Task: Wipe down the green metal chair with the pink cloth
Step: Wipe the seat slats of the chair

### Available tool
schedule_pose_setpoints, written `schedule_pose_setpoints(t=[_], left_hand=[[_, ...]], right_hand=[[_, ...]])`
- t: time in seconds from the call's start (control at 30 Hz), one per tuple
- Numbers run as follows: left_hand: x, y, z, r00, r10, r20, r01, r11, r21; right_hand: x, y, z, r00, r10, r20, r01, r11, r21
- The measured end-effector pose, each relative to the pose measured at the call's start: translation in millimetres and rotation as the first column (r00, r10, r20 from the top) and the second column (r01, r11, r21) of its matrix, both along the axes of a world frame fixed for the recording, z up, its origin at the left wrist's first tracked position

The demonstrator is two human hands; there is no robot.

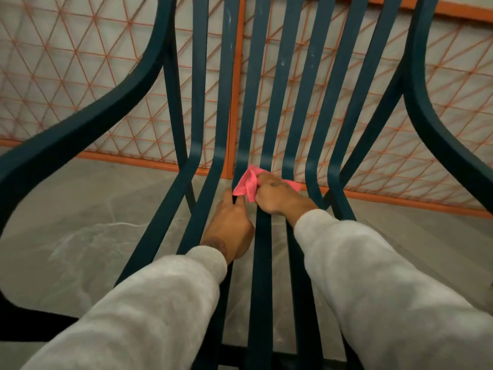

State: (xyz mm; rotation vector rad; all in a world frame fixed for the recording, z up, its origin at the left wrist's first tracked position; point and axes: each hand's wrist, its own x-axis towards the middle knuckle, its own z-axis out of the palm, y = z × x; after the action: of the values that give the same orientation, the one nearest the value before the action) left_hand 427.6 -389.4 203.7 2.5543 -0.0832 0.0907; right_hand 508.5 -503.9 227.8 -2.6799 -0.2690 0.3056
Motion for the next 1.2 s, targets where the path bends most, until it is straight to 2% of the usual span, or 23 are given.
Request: schedule_pose_setpoints(t=[0.17,0.4,0.53,0.77,0.87,1.0,1.1,1.17,1.2], left_hand=[[3,-2,4,0.994,0.034,-0.106,-0.021,0.993,0.118],[2,0,5,0.998,-0.016,-0.054,0.021,0.996,0.088],[3,3,1,0.998,-0.062,0.010,0.062,0.998,0.026],[3,0,8,0.994,-0.004,-0.113,0.007,0.999,0.031],[3,0,7,0.993,-0.004,-0.116,0.005,1.000,0.008],[6,4,-1,0.999,-0.024,-0.036,0.023,1.000,-0.010],[6,5,-4,0.999,-0.047,-0.017,0.047,0.998,0.039],[6,3,-4,0.998,-0.058,-0.017,0.059,0.996,0.062],[6,4,-5,0.999,-0.046,-0.013,0.047,0.996,0.071]], right_hand=[[33,11,-10,0.995,-0.087,0.042,0.092,0.985,-0.145],[24,28,-10,0.980,-0.178,0.091,0.191,0.969,-0.159],[8,20,-12,0.987,-0.151,0.059,0.157,0.981,-0.116],[27,16,-6,0.987,-0.152,-0.044,0.147,0.984,-0.102],[25,17,-12,0.990,-0.134,-0.045,0.128,0.985,-0.120],[-22,8,-1,0.994,-0.013,0.105,0.007,0.999,0.054],[-55,-8,20,0.999,0.008,-0.045,0.004,0.968,0.252],[-70,-20,27,0.988,-0.061,-0.144,0.112,0.919,0.378],[-79,-22,29,0.978,-0.107,-0.181,0.181,0.865,0.469]])
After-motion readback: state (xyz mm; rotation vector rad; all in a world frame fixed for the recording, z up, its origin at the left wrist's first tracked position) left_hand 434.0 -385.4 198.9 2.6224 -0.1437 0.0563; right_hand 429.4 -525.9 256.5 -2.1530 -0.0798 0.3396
